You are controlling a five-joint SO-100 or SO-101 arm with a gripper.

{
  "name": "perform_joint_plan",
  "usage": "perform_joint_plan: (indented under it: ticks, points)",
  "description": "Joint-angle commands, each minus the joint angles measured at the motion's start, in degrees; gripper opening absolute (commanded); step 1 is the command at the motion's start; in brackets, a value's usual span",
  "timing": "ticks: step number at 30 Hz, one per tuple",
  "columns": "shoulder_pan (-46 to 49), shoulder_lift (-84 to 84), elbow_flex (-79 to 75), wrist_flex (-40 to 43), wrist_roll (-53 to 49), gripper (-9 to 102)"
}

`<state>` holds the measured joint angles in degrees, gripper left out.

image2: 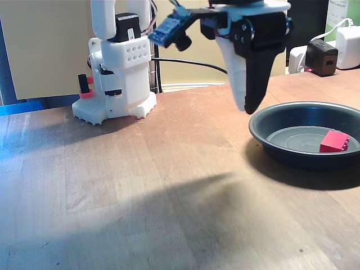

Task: Grasp a lego block and put it in the bin.

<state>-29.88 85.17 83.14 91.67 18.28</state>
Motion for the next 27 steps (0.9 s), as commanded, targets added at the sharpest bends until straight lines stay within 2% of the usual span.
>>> perform_joint_plan:
  ticks: [1, 17, 27]
  points:
    - [5.0, 5.0, 2.3, -2.1, -6.2, 0]
    - [25.4, 14.6, 23.3, -22.1, -30.8, 0]
    - [27.5, 22.8, 37.4, -29.2, -30.9, 0]
